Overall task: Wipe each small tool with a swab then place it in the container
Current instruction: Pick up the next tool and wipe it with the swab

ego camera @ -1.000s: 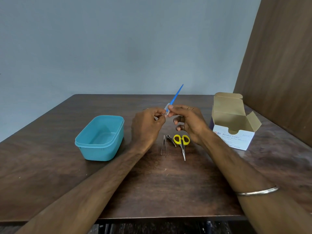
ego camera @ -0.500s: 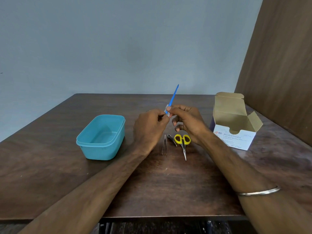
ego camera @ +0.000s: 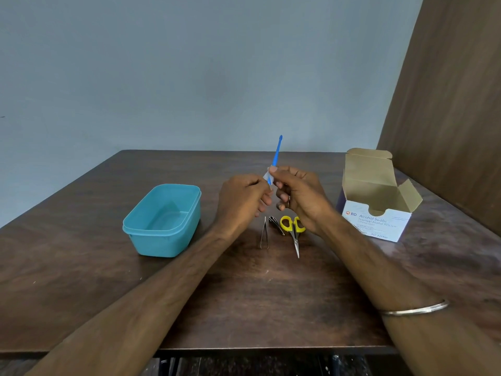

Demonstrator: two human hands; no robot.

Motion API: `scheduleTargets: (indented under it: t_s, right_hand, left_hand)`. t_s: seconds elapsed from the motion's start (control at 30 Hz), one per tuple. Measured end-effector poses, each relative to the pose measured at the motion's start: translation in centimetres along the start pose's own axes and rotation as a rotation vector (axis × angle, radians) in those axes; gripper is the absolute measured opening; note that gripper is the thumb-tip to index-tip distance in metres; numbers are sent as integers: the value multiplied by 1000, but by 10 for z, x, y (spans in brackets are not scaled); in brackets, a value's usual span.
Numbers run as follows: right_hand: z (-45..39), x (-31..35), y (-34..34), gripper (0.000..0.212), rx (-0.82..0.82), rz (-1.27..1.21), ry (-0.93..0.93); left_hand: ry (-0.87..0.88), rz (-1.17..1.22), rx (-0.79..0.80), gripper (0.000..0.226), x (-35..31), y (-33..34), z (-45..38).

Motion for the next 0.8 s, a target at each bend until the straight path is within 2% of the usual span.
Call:
scheduleTargets:
  t_s: [0.1,0.2,0.43,0.53,0.7,0.8]
  right_hand:
    - [2,2,2,30,12,-61,-3]
    - [2,3,4,33,26,-112,-5]
    - [-1,2,-4,19,-23,-221,2]
    - [-3,2,-8,19,-49,-211,-3]
    - [-3,3,-11,20,-62,-168,-22]
    - [-3,1,-8,25,-52,-123,-21]
  left_hand:
    - [-49,177,78,18,3,1,0]
    - [-83,258,150,20,4,3,1]
    - [-202,347,319,18,14,14,1]
    - [-162,296,256,15,12,13,1]
    - [31,147,47,15,5,5,0]
    - [104,97,12,13,3,4,1]
Point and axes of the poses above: each hand's wrist, its own z-axis away from the middle knuckle, its own y-axis out of the palm, x = y × z, the point moved 6 cm from there along -z, towards the middle knuckle, and after that the axes turned 7 degrees about x, right-handed, at the moved point
